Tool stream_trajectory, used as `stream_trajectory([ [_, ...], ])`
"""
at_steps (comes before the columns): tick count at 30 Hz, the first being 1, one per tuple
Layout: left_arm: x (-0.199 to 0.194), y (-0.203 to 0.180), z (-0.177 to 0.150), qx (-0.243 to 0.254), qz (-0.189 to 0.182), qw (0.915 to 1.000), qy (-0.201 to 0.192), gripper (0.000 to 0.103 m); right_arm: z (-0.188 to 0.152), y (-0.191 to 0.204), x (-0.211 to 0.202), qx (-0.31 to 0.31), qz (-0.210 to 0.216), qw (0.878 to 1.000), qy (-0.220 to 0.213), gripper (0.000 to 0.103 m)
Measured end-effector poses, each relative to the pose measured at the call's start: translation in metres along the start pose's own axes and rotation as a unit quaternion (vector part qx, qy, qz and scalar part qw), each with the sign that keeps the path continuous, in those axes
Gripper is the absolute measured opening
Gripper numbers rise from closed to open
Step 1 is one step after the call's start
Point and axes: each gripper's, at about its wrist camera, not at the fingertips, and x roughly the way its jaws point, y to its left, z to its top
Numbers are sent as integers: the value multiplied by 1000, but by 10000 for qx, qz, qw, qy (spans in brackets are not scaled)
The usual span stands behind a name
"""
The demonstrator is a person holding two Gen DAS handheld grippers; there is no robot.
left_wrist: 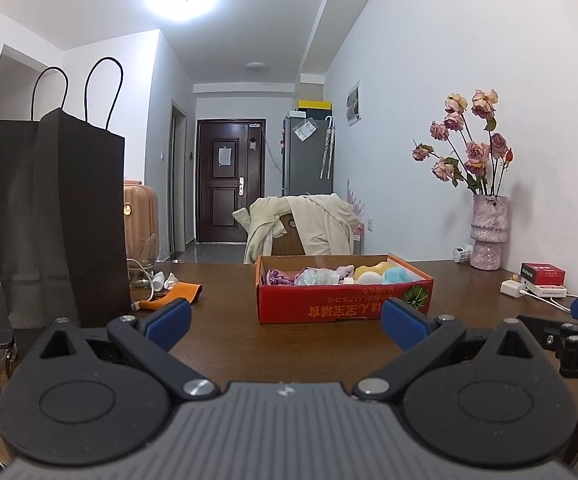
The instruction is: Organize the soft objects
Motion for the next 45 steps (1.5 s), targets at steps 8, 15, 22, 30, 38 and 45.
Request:
stream_trajectory([
  [8,1,2,0,-11,-2,10000,13,103,0,-2,1,37,75,10000,-7,103],
  [15,2,2,0,-22,-2,10000,26,103,-1,-3,4,46,72,10000,39,103],
  [22,2,1,-1,-8,-37,10000,40,103,-3,-5,5,61,57,10000,46,103],
  [30,2,1,-1,-7,-37,10000,40,103,-4,-4,6,70,60,9999,60,103],
  [38,2,1,-1,-6,-40,10000,40,103,-4,-4,7,97,33,9999,95,103],
  [45,1,0,-2,-10,-48,10000,55,103,-4,-4,7,90,39,9999,99,103],
])
